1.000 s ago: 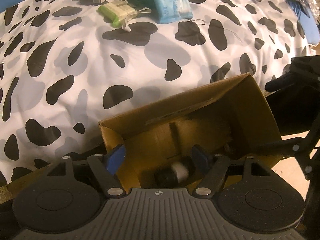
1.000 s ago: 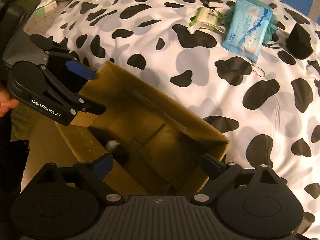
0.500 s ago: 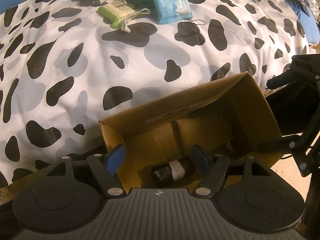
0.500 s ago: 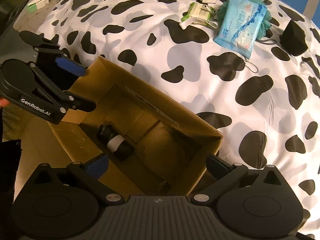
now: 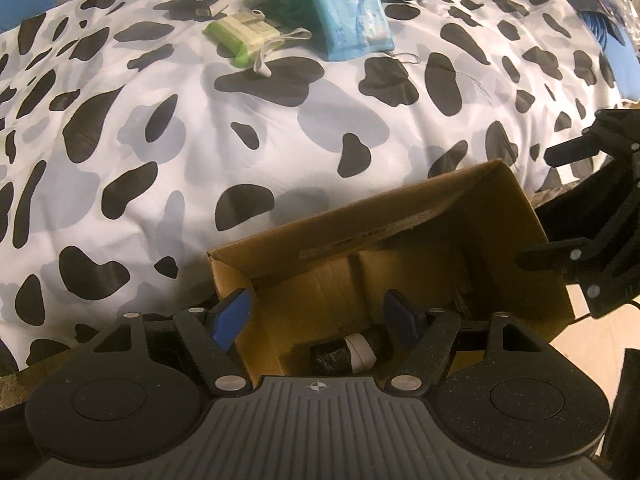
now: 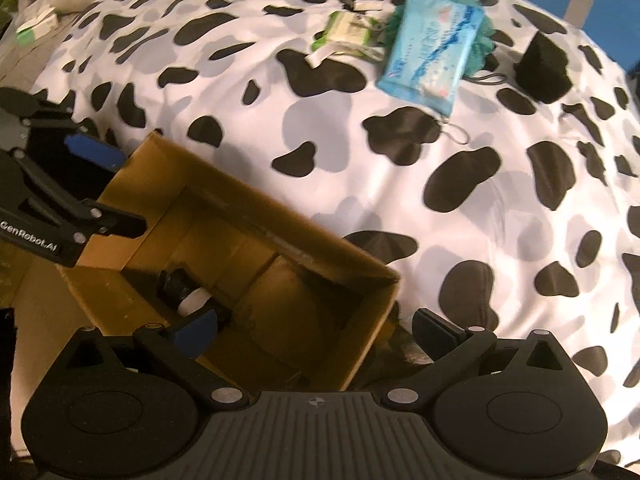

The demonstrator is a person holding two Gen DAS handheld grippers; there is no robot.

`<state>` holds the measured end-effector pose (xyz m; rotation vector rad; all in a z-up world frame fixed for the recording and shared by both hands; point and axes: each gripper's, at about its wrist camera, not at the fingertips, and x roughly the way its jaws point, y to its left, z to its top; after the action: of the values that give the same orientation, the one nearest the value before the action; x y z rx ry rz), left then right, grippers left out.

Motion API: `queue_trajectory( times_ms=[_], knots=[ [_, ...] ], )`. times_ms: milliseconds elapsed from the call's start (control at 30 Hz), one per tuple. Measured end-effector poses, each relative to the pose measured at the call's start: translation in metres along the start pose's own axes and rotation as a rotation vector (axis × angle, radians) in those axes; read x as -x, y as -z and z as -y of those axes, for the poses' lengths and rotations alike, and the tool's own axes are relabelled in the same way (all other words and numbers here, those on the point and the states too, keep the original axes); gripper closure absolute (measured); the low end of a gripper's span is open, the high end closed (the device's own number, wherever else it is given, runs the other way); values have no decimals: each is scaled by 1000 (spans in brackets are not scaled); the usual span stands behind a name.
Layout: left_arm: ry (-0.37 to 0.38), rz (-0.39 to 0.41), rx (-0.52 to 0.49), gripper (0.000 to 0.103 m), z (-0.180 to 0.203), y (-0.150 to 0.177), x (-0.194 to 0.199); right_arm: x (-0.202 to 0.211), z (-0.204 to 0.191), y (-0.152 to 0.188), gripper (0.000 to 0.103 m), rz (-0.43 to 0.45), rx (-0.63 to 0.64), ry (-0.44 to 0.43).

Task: Organize soft objects
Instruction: 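Move both open tools back toward the remaining items on the bedspread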

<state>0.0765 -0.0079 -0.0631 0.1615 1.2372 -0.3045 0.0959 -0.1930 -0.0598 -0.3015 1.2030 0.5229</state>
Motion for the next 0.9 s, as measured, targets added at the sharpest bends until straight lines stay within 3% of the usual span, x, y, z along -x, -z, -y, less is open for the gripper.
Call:
queue_trajectory(
  times_ms=[400, 667, 900],
  knots=[
    [-61, 132, 32, 30, -5, -9, 17, 9, 13, -6, 0, 93, -48, 154],
    [-118, 212, 40, 30, -5, -15, 27, 17, 18, -9, 0, 153, -69, 179],
    [-111, 247, 66, 30, -9, -18, 35, 21, 20, -12, 0, 202, -82, 196]
  ],
)
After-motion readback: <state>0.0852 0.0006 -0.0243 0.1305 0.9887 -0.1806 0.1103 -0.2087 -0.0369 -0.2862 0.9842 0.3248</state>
